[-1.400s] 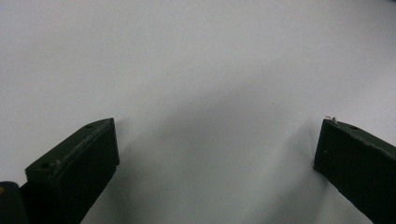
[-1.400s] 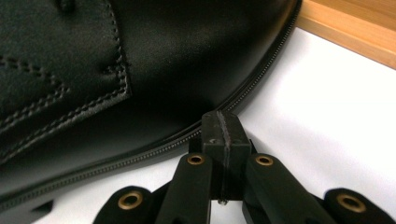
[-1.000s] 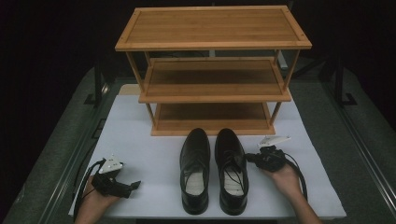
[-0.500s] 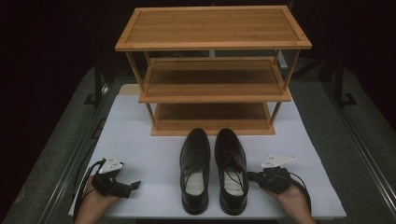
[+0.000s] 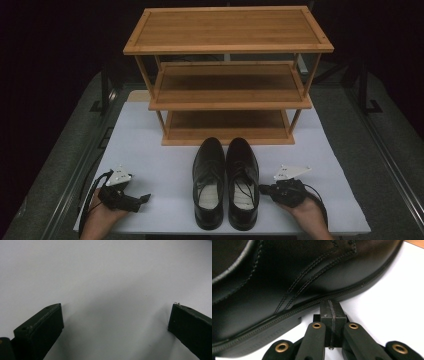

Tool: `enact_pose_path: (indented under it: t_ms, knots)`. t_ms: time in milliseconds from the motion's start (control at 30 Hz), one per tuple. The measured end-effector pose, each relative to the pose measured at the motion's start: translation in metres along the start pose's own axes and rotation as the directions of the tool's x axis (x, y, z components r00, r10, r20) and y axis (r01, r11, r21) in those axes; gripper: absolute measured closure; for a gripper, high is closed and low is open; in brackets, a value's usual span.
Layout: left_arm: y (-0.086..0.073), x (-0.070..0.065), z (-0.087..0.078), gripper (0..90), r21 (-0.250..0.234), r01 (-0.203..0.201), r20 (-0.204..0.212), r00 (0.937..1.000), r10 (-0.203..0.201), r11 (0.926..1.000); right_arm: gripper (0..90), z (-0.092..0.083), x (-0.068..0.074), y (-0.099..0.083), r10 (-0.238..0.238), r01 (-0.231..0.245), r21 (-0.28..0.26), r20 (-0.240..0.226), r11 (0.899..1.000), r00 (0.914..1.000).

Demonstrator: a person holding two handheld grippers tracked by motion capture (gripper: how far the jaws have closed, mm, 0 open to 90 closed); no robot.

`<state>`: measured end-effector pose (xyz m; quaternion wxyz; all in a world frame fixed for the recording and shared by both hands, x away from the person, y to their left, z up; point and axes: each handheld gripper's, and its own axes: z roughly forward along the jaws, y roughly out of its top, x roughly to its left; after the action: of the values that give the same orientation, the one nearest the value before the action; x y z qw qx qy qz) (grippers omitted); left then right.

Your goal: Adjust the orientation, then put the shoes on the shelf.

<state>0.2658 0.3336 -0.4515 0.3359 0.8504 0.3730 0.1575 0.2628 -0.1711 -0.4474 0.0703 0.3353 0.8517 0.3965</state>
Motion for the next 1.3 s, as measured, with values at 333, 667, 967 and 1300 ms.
enact_pose_path:
  t_ms: [333,667,967,1300]
  knots:
    - [0.0,0.0,0.0,0.0,-0.001,0.0,0.0,1.0,0.0,1.0,89.8,0.001,0.005,0.001,-0.01,0.01,0.007,-0.015,1.0,0.9998]
    - [0.001,-0.001,0.0,0.0,0.002,0.01,-0.007,0.9999,-0.01,0.9999,51.7,-0.011,-0.004,0.004,0.034,-0.033,-0.014,0.074,0.999,0.9967]
    - [0.027,-0.019,-0.016,11.2,-0.097,0.046,0.071,0.9967,-0.039,0.9942,41.0,-0.028,-0.008,0.01,0.058,-0.054,-0.063,0.069,0.997,0.9959]
    - [0.064,-0.042,-0.02,21.5,-0.168,0.024,0.188,0.9821,0.008,0.9856,40.5,-0.038,-0.001,0.025,0.042,-0.037,-0.107,0.042,0.994,0.9982]
